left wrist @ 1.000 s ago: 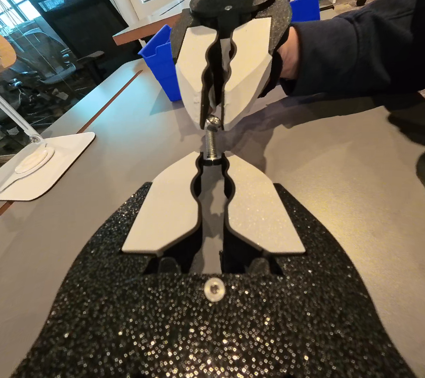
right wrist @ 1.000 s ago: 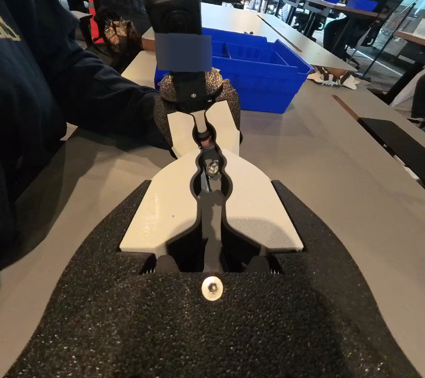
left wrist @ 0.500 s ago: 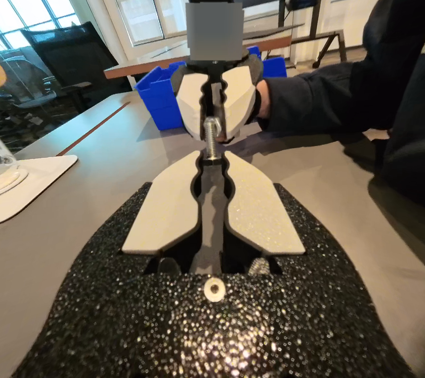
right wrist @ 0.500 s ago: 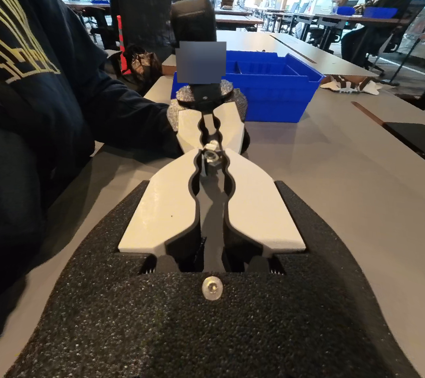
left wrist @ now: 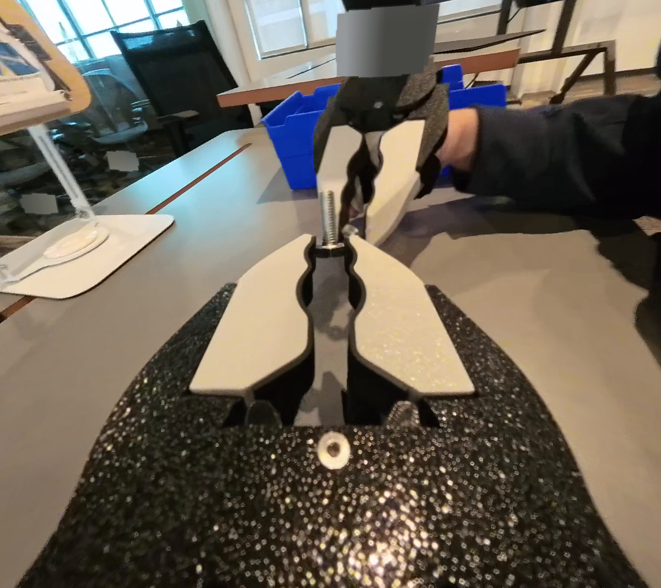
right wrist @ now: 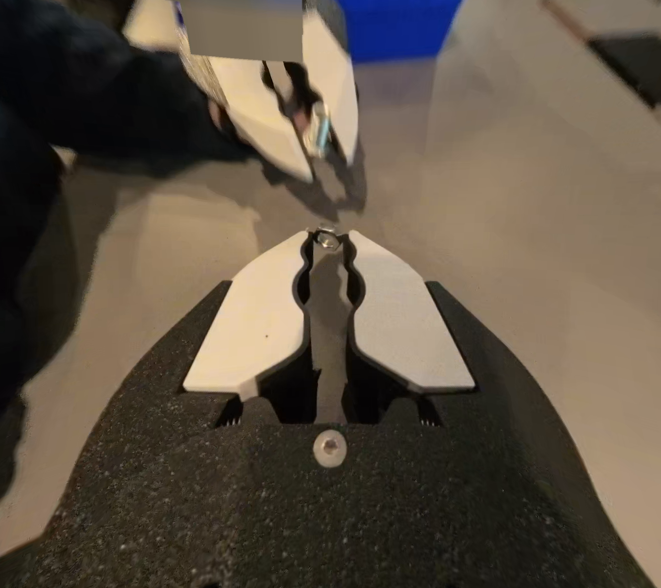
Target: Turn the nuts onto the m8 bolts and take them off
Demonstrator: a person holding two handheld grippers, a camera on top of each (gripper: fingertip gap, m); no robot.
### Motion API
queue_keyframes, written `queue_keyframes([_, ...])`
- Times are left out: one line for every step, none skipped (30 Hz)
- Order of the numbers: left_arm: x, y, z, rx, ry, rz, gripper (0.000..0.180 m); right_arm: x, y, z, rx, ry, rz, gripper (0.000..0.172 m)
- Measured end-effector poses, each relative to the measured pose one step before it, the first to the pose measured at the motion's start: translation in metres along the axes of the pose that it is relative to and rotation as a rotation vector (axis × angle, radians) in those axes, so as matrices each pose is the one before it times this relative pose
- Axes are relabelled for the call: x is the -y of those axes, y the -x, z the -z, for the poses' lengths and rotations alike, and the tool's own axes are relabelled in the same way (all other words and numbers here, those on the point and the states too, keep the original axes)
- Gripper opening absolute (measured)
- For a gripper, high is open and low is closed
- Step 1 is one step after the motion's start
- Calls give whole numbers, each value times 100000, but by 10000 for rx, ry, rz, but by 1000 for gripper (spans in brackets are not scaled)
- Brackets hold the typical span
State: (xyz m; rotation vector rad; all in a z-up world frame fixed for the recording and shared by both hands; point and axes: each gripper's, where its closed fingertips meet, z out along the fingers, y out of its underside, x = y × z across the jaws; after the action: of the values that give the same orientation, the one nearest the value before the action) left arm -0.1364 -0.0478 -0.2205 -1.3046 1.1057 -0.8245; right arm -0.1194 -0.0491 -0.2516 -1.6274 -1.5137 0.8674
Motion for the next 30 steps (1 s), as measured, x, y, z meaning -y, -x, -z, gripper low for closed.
queue_keyframes([-122,122,-21,121,94,-67,14,-1394,-287,-29,-334,1088,112,15])
queue_keyframes([-67,3,-70,48,48,-59,14,-1243,-170,-161,-264,964,115,15])
queue_keyframes([-48,-76,-93,0,37,-59,14,-1018,-7,-292,-119,782,46,15])
queue_keyframes([-92,-88,-126,-26,64,-57,14,-665,87,-383,0,522,7,15])
queue_keyframes([-118,-130,-138,-30,86,-64,14,-339,95,-409,42,283,-13,15])
queue_keyframes([-111,-124,-114,-41,86,-62,14,-101,82,-339,48,106,19,16])
queue_keyframes([-118,-123,-86,-56,78,-64,14,32,150,-252,96,-4,24,16])
queue_keyframes([-66,-78,-63,-30,66,-55,14,47,127,-182,90,-27,-16,16])
queue_keyframes([20,-47,-66,-18,43,-41,14,22,52,-139,55,-27,-26,17])
queue_keyframes([24,-18,-49,-19,21,-13,14,14,-1,-103,28,-41,-24,22])
queue_keyframes([29,-31,-12,-14,3,19,14,-25,-57,-26,8,-62,-14,24])
queue_keyframes([10,48,10,2,-14,35,14,-10,-27,43,44,-108,-21,27])
queue_keyframes([2,98,44,4,-37,43,14,13,-3,112,76,-157,-25,29])
queue_keyframes([13,100,38,9,-45,49,14,5,-29,128,68,-165,-34,28])
queue_keyframes([-20,124,81,37,-34,34,14,-52,21,137,96,-112,-20,28])
queue_keyframes([-15,172,86,89,11,3,14,-87,35,114,77,-44,-16,27])
queue_keyframes([-114,285,93,138,80,-30,14,-14,37,60,36,-13,-8,27])
queue_keyframes([-161,377,89,230,145,-56,14,171,83,11,1,-39,48,27])
queue_keyframes([-137,465,82,315,188,-92,14,290,48,-53,-75,-22,57,27])
queue_keyframes([-132,475,215,403,247,-126,14,377,165,-120,-44,9,63,27])
queue_keyframes([-163,536,221,413,237,-166,14,368,221,-200,-23,53,19,27])
queue_keyframes([-148,418,235,354,197,-210,14,287,210,-251,-34,126,-17,29])
queue_keyframes([-155,416,137,304,160,-206,14,97,241,-274,-7,226,-16,30])
queue_keyframes([-137,223,54,207,136,-139,14,14,157,-266,-65,267,-14,30])
queue_keyframes([-119,91,-9,94,99,-49,14,-2,81,-240,-109,248,-17,30])
queue_keyframes([-10,11,-11,50,28,1,14,7,93,-211,-70,213,-50,28])
queue_keyframes([38,-10,19,19,-19,16,14,56,180,-183,11,146,-46,26])
queue_keyframes([55,-51,10,-15,-23,9,14,120,91,-134,-19,59,-51,24])
queue_keyframes([28,-15,5,-3,-12,-1,14,105,74,-93,-14,37,-41,22])
queue_keyframes([17,-17,4,2,-7,-13,14,115,86,-67,10,0,-12,21])
